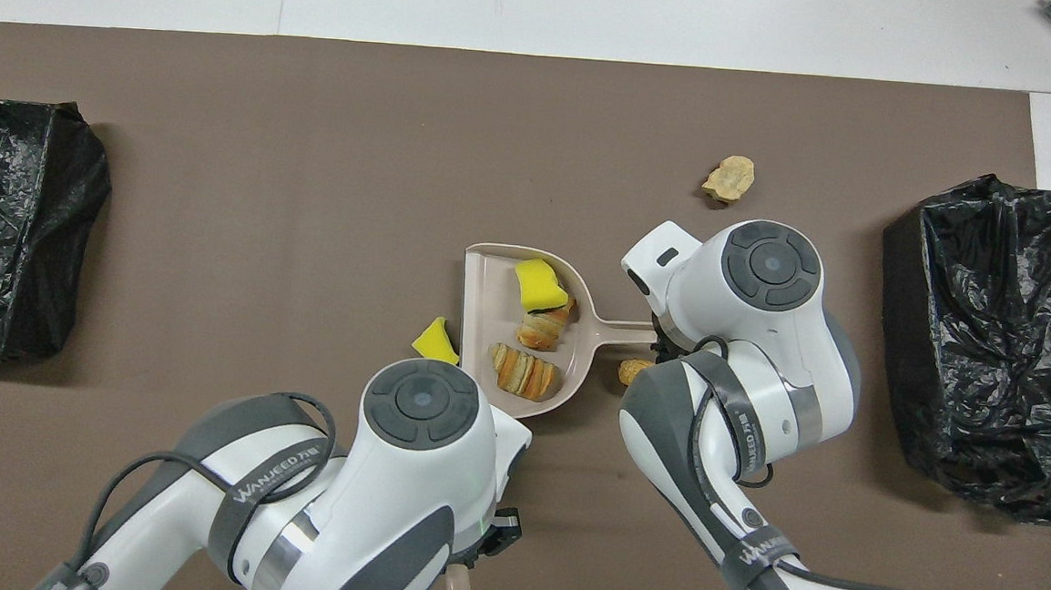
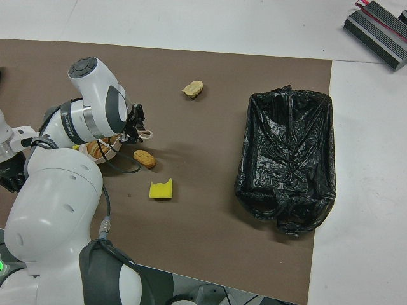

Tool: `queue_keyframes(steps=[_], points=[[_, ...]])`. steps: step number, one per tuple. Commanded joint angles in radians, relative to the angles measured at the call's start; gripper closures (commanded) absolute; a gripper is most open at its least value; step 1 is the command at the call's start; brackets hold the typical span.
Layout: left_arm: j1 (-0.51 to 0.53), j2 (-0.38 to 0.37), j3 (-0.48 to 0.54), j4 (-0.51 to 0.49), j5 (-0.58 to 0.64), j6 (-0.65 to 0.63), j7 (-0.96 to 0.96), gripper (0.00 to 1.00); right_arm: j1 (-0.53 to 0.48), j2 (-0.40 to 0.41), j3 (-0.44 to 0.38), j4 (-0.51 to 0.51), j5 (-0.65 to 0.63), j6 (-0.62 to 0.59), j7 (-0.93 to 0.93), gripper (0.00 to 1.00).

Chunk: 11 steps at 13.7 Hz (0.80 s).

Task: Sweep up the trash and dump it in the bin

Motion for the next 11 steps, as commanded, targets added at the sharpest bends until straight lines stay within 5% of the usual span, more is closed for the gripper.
queue_keyframes(steps=[1,5,11], points=[[0.134,-0.003,-0.002,-0.076,0.041,0.113,0.168,1.00,0.006,-0.047,0.002,-0.051,0.007,-0.008,-0.042,1.00],[0.212,0.075,-0.002,-0.086,0.082,0.189,0.311,1.00,0.024,-0.061,0.004,-0.076,-0.093,-0.028,-0.033,1.00],[0.125,0.132,-0.008,-0.093,0.065,0.334,0.315,1.00,0.032,-0.062,0.002,-0.076,-0.096,-0.045,-0.029,1.00]])
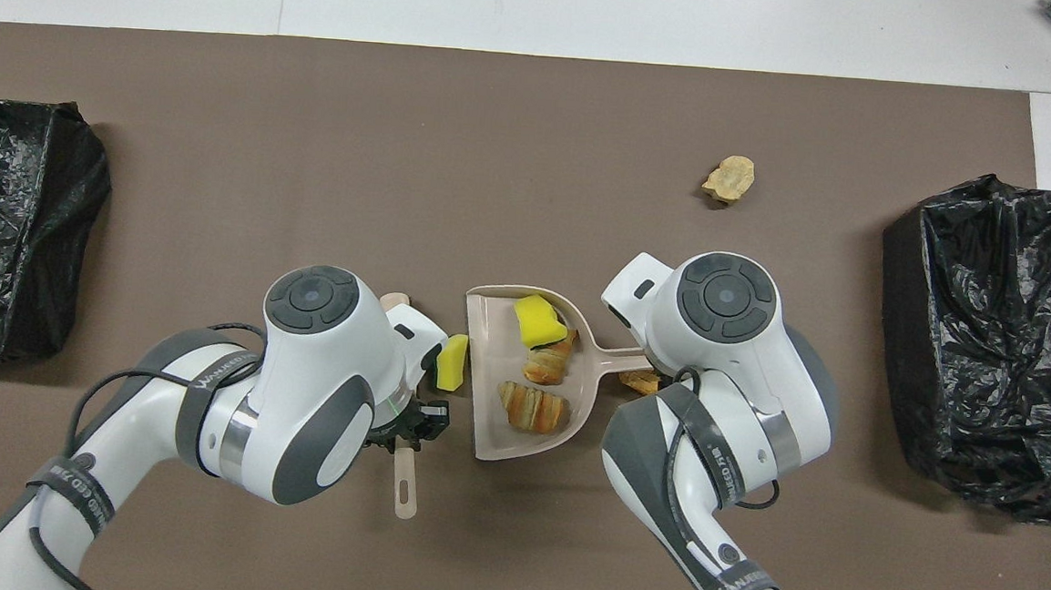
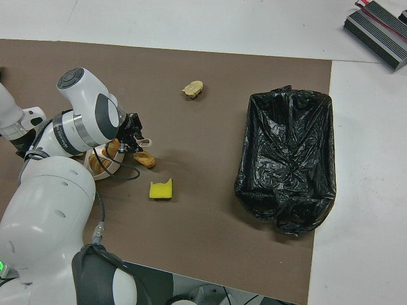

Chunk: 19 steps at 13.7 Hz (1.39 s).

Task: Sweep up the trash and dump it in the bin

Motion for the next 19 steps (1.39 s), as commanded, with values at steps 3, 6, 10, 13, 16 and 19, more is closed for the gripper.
queue_keyframes(steps=[3,6,10,13,16,19], points=[[-0.129,0.018,0.005,0.050,-0.071,0.066,-0.005,1.00,-0.018,-0.031,0.003,-0.020,-0.007,-0.029,-0.007,1.00],[-0.137,-0.005,0.005,0.115,-0.074,-0.007,-0.017,1.00,-0.038,-0.028,0.003,-0.015,0.005,-0.029,-0.012,1.00],[-0.134,-0.056,0.009,0.182,-0.074,-0.127,-0.063,1.00,-0.078,-0.033,0.005,-0.004,0.077,-0.009,-0.050,1.00],[-0.145,-0.060,0.006,0.182,-0.070,-0.144,-0.097,1.00,-0.109,-0.037,0.003,-0.017,0.116,0.018,-0.131,1.00],[-0.146,-0.076,0.005,0.185,-0.062,-0.192,-0.132,1.00,-0.136,-0.033,0.003,-0.017,0.163,0.037,-0.156,1.00],[-0.160,-0.131,0.001,0.166,-0.061,-0.306,-0.190,1.00,-0.175,-0.030,0.003,0.011,0.214,0.019,-0.251,1.00]])
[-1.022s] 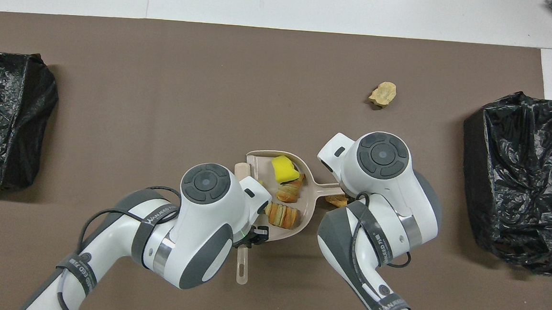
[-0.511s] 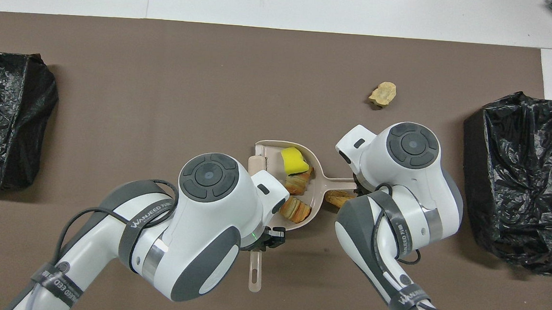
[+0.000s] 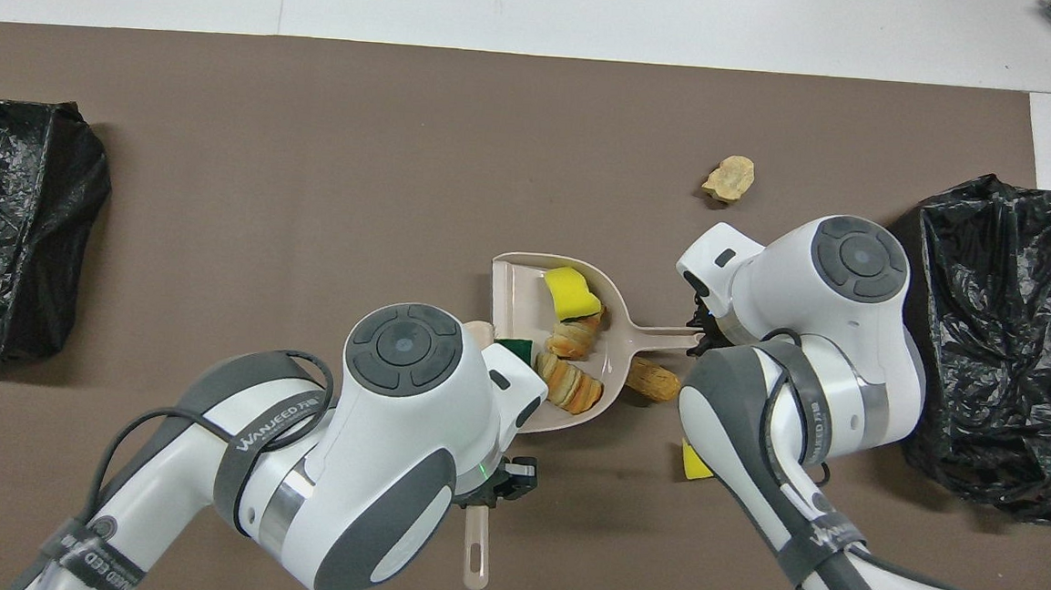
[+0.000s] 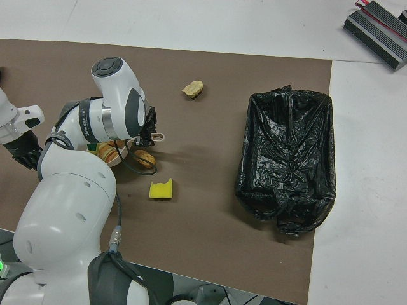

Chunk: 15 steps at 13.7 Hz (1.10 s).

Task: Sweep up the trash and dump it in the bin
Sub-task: 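Carry the loaded dustpan with the right gripper to the nearby trash bag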

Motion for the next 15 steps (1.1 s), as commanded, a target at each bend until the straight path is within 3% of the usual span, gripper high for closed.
queue_keyframes(steps=[1,4,6,11,15], points=[[-0.042,-0.091,0.006,-0.071,0.007,-0.073,-0.112,1.00,-0.037,-0.017,0.009,0.032,0.041,-0.015,-0.075,1.00],[-0.107,-0.232,0.001,-0.299,0.007,-0.003,-0.143,1.00,-0.060,-0.014,0.004,0.090,0.026,-0.087,-0.091,1.00],[-0.173,-0.274,-0.020,-0.414,0.007,0.106,-0.195,1.00,-0.103,-0.001,0.003,0.147,0.018,-0.145,-0.120,1.00],[-0.315,-0.274,-0.039,-0.552,0.006,0.305,-0.332,1.00,-0.306,0.037,0.000,0.254,-0.002,-0.231,-0.254,1.00],[-0.331,-0.259,-0.039,-0.577,0.004,0.364,-0.329,1.00,-0.475,0.104,0.000,0.379,-0.097,-0.294,-0.408,1.00]])
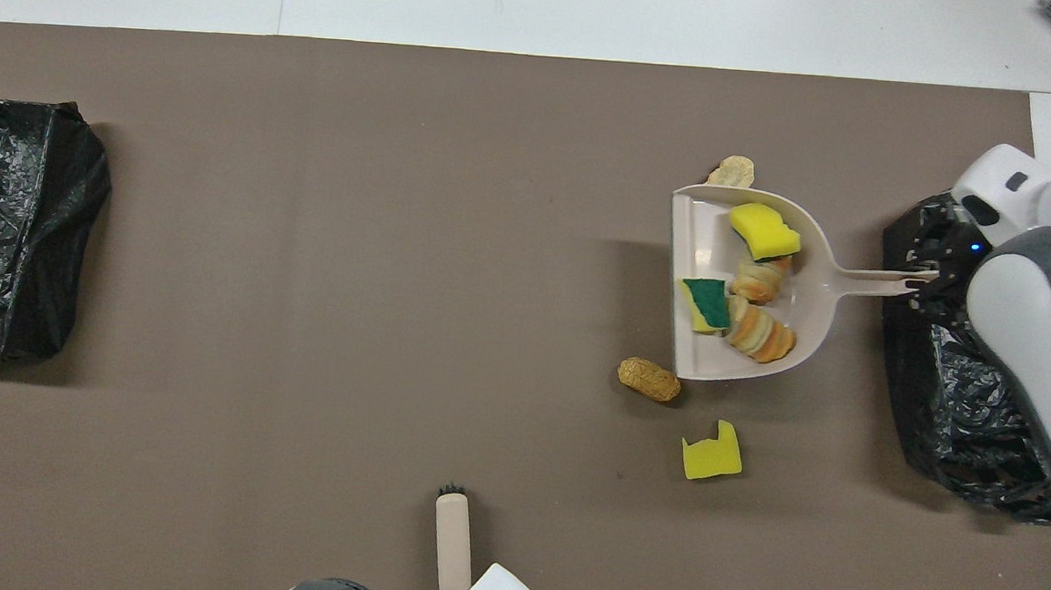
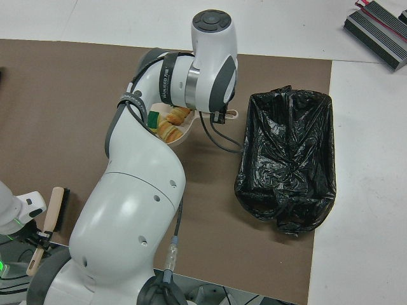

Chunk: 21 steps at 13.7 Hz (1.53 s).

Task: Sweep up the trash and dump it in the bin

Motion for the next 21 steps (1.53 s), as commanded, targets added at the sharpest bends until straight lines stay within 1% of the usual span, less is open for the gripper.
queue_keyframes(steps=[1,2,5,6,8,9,10,11,12,14,15,16,18,19,20,21], points=[[-0.017,-0.022,0.015,-0.028,0.003,0.033,-0.005,1.00,-0.108,0.056,0.014,0.100,-0.040,-0.071,-0.074,1.00],[-0.017,-0.014,0.015,-0.028,0.003,0.034,-0.004,1.00,-0.158,0.056,0.014,0.105,-0.043,-0.069,-0.099,1.00],[-0.014,0.006,0.015,-0.028,0.001,0.062,0.076,1.00,-0.277,0.059,0.012,0.134,-0.121,-0.066,-0.185,1.00],[-0.008,0.007,0.016,-0.028,0.001,0.062,0.111,0.89,-0.312,0.066,0.014,0.157,-0.124,-0.069,-0.202,1.00],[-0.003,0.012,0.018,-0.027,0.001,0.065,0.134,0.30,-0.360,0.092,0.014,0.217,-0.125,-0.071,-0.222,1.00],[-0.002,0.015,0.018,-0.025,0.001,0.062,0.136,0.15,-0.363,0.092,0.009,0.219,-0.127,-0.066,-0.251,1.00],[0.004,0.021,0.019,-0.022,0.003,0.057,0.136,0.03,-0.374,0.092,0.000,0.217,-0.136,-0.060,-0.261,1.00],[0.027,0.021,0.021,-0.013,0.003,0.056,0.146,0.00,-0.387,0.090,0.000,0.214,-0.171,-0.053,-0.262,1.00],[0.070,0.020,0.021,0.006,0.005,0.048,0.174,0.00,-0.389,0.090,0.000,0.211,-0.231,-0.048,-0.257,1.00],[0.147,0.020,0.022,0.061,0.011,0.024,0.223,0.00,-0.394,0.083,-0.003,0.197,-0.318,0.005,-0.257,1.00],[0.189,0.019,0.022,0.087,0.061,0.004,0.251,0.00,-0.386,0.079,-0.005,0.179,-0.383,0.013,-0.249,1.00],[0.238,0.018,0.022,0.107,0.122,-0.016,0.280,0.00,-0.372,0.076,-0.002,0.167,-0.482,0.016,-0.234,1.00],[0.347,0.018,0.024,0.136,0.159,-0.033,0.346,0.00,-0.311,0.078,-0.003,0.168,-0.628,0.004,-0.127,1.00],[0.400,0.018,0.024,0.136,0.190,-0.032,0.387,0.00,-0.294,0.078,-0.003,0.171,-0.674,-0.005,-0.098,1.00],[0.459,0.021,0.024,0.136,0.242,-0.025,0.431,0.00,-0.263,0.076,-0.005,0.174,-0.704,-0.013,-0.082,1.00],[0.516,0.027,0.024,0.136,0.291,-0.021,0.485,0.00,-0.254,0.072,-0.005,0.176,-0.731,-0.031,-0.070,1.00]])
